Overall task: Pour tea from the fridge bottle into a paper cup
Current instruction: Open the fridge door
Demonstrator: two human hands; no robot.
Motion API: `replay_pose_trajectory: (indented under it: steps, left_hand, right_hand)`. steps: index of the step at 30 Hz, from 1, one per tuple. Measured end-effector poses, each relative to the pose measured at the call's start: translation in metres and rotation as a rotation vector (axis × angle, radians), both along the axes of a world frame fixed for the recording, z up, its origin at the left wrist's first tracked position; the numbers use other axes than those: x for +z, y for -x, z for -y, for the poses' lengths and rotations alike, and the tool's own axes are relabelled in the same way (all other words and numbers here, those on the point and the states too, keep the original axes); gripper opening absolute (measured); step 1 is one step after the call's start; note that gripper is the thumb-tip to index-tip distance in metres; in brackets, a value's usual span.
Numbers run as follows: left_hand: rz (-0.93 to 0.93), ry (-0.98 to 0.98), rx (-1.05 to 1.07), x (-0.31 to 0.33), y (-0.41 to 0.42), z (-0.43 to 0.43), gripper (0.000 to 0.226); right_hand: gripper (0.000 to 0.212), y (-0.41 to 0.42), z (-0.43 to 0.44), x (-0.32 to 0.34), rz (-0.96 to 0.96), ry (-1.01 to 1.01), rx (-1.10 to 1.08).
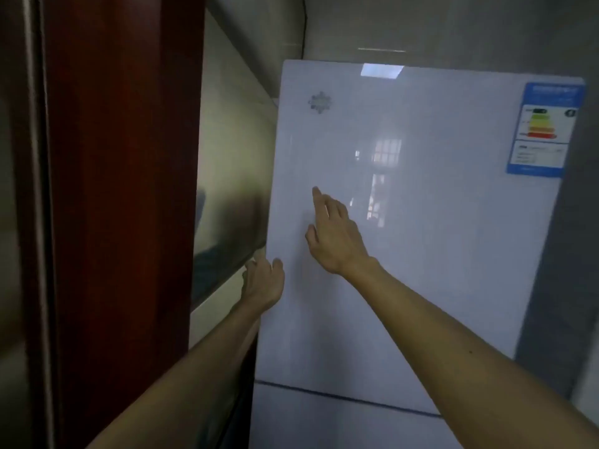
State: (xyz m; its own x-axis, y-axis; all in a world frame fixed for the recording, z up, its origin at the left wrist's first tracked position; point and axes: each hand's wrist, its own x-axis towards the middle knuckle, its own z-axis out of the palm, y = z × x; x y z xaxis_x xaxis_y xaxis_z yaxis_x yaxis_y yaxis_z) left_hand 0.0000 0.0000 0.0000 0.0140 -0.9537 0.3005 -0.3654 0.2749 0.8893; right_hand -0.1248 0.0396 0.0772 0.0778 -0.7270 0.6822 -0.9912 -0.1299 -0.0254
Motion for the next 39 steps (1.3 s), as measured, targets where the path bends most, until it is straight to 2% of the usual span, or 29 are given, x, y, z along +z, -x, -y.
replay_pose_trajectory:
  steps: [5, 9, 15, 25, 32, 39]
  left_hand:
    - [-0.149, -0.014, -0.035, 0.003, 0.014, 0.033, 0.050]
    - [-0.191, -0.030, -0.046, 0.007, 0.018, 0.056, 0.043]
    - [-0.267, -0.035, -0.083, -0.007, 0.021, 0.077, 0.042]
    - [-0.201, -0.003, -0.038, -0.009, 0.023, 0.076, 0.050]
    - [-0.187, 0.015, -0.062, -0.013, 0.017, 0.082, 0.039]
    - [-0.154, 0.003, -0.044, -0.012, 0.018, 0.082, 0.047]
  right_hand:
    - [0.068, -0.006, 0.055, 0.016, -0.056, 0.099, -0.027]
    - [0.070, -0.011, 0.088, 0.027, -0.141, 0.201, -0.059]
    - [0.072, -0.021, 0.125, 0.017, -0.164, 0.331, -0.119]
    - [0.071, -0.024, 0.143, 0.011, -0.156, 0.441, -0.157]
    - [0.070, -0.023, 0.139, 0.013, -0.153, 0.425, -0.156]
    - [0.069, -0.017, 0.135, 0.012, -0.189, 0.413, -0.156]
